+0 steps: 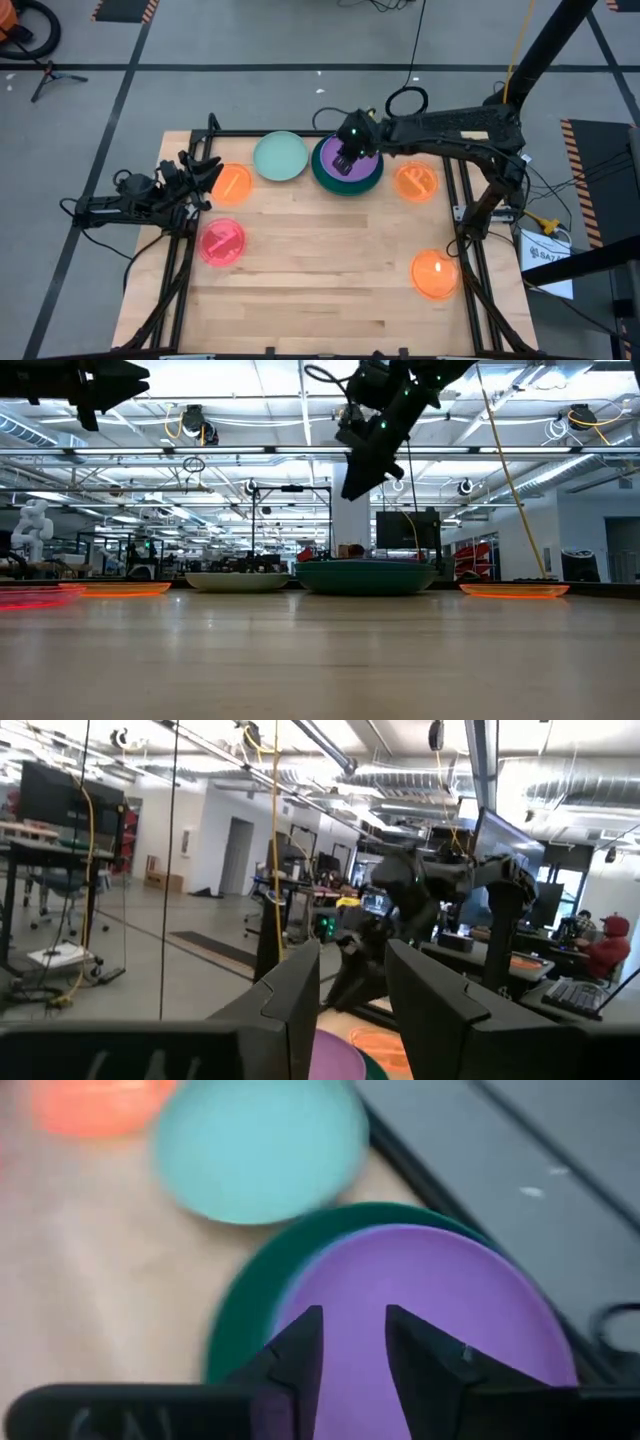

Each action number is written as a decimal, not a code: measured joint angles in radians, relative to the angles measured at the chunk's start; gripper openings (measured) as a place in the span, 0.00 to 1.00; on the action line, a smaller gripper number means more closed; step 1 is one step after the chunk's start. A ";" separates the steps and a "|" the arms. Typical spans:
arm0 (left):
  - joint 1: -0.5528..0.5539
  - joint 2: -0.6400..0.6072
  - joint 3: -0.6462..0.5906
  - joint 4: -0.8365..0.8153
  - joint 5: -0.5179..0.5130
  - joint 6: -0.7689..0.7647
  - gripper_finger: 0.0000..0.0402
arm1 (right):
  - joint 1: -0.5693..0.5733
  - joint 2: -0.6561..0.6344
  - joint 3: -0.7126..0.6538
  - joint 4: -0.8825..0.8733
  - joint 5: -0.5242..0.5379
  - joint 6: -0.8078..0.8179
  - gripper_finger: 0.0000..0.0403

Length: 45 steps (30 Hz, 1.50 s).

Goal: Stack plastic plates
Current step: Stack the violet plate on the blue plate, then stack the light blue plate on the violet plate

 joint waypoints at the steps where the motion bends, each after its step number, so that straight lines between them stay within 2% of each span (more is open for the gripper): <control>1: 0.000 0.000 0.000 -0.003 0.000 -0.006 0.30 | 0.002 0.001 -0.028 0.021 0.055 0.014 0.24; 4: 0.000 0.000 0.000 -0.016 0.000 -0.023 0.30 | -0.005 0.025 -0.106 0.070 0.248 0.094 0.18; 6: 0.000 0.000 0.000 -0.014 0.000 -0.024 0.30 | -0.024 0.052 -0.142 0.065 0.290 0.140 0.12; 11: 0.000 0.000 0.000 0.004 0.000 -0.024 0.30 | -0.050 0.119 -0.174 0.101 0.233 0.171 0.01; 26: 0.000 0.000 0.000 0.036 0.000 0.027 0.30 | -0.050 0.225 -0.173 0.159 0.237 0.220 0.00; 31: 0.000 0.000 0.000 0.038 0.000 0.030 0.30 | -0.030 0.224 -0.173 0.191 0.233 0.219 0.00; 35: 0.000 0.000 0.000 0.039 0.000 0.030 0.30 | -0.021 0.220 -0.174 0.225 0.191 0.219 0.00; 41: 0.000 0.000 0.000 0.038 0.000 0.030 0.30 | -0.021 0.206 -0.175 0.208 0.214 0.216 0.00; 45: 0.000 0.000 0.000 0.038 0.000 0.031 0.30 | -0.010 0.159 -0.175 0.197 0.272 0.204 0.00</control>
